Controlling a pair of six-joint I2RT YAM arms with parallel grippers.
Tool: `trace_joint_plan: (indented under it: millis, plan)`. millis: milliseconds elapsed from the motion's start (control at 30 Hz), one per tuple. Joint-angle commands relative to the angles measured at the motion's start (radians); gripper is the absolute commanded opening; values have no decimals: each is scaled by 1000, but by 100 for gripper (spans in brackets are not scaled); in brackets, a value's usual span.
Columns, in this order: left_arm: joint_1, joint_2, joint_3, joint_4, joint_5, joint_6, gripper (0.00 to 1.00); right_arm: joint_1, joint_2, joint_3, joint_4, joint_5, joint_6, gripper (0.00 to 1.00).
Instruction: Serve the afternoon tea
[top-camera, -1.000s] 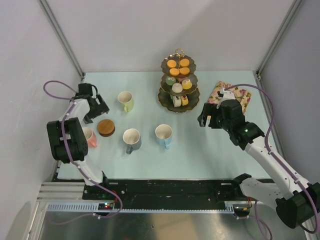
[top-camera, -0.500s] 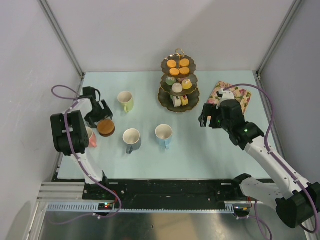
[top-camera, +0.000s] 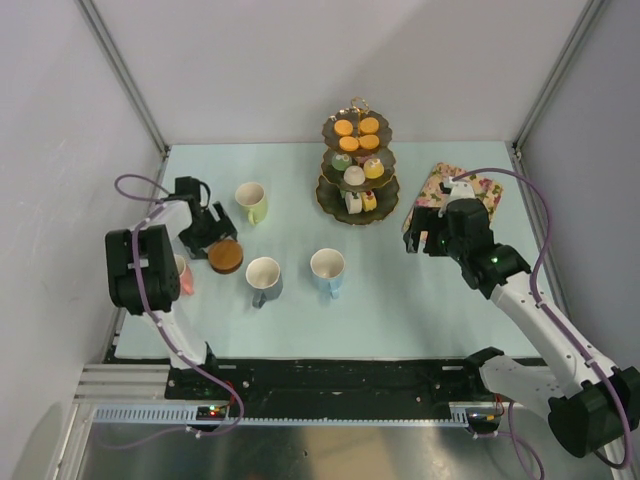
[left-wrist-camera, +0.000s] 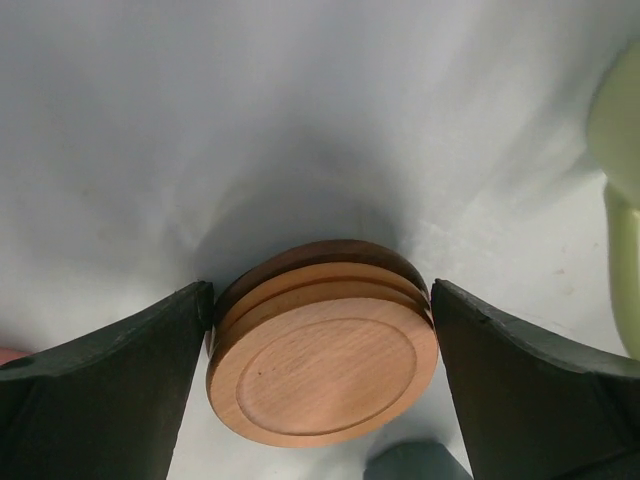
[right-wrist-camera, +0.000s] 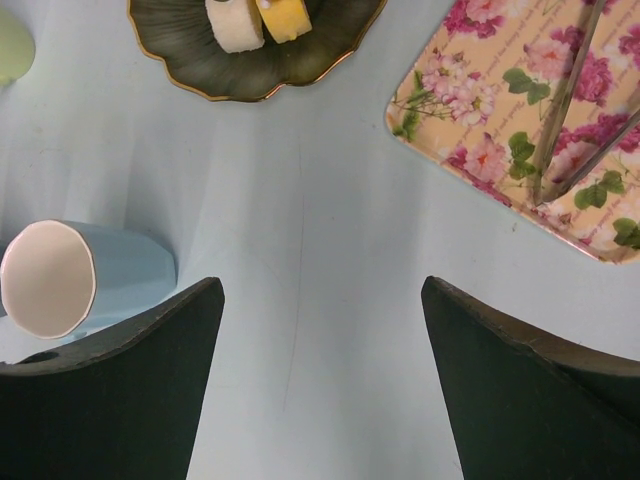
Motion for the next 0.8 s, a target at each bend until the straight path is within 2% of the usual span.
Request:
trace_joint_plan:
  millis: [0,500,600,767]
  plan:
    - [-83,-26,-18,-15,104,-66,95,-14,-17,-3,44,-24,-4,86]
    - [-341,-36,85,12,61,-216,92,-16,-36,-13,43,-48,6,86]
    - [-357,-67,92,15,21,-226,94,-17,-43,-13,41,-54,7,86]
    - [-360,-149,3,16,-78,-216,99,-16,-59,-13,23,-48,7,86]
